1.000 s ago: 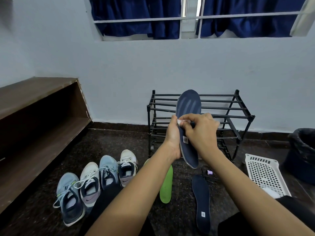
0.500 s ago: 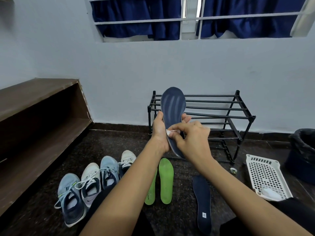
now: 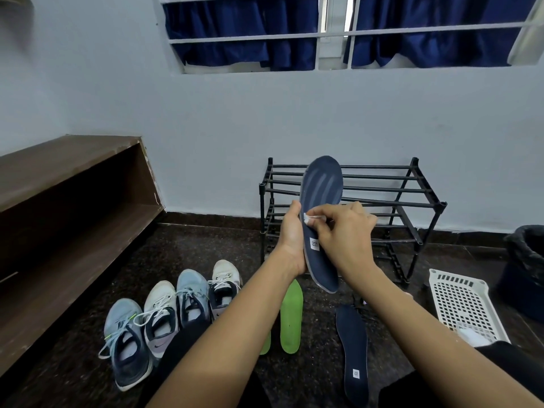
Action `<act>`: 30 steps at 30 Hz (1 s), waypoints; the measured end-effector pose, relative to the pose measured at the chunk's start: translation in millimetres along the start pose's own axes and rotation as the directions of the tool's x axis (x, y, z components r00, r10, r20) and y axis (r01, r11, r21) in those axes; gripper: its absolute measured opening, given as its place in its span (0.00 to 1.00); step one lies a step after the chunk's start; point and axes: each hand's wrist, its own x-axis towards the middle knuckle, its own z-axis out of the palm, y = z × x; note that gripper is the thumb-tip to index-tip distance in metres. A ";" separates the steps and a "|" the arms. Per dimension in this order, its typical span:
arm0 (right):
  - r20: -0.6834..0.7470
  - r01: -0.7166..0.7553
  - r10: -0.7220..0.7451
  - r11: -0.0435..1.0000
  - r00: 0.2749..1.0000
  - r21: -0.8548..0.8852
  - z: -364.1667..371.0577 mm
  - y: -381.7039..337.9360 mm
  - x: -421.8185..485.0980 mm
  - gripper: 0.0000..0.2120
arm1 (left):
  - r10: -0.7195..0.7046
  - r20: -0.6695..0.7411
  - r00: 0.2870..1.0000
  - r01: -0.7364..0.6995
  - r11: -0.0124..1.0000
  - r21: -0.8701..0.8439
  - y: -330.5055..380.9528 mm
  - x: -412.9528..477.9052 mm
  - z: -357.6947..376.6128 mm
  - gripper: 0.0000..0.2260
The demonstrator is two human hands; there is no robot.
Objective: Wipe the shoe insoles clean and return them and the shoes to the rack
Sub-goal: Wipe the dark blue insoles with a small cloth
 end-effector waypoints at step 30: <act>0.066 0.108 -0.106 0.993 0.992 -0.039 9.0 -8.1 -15.6 0.05 | 0.110 -0.036 0.993 -0.111 0.994 -0.020 19.3 7.7 -9.9 0.36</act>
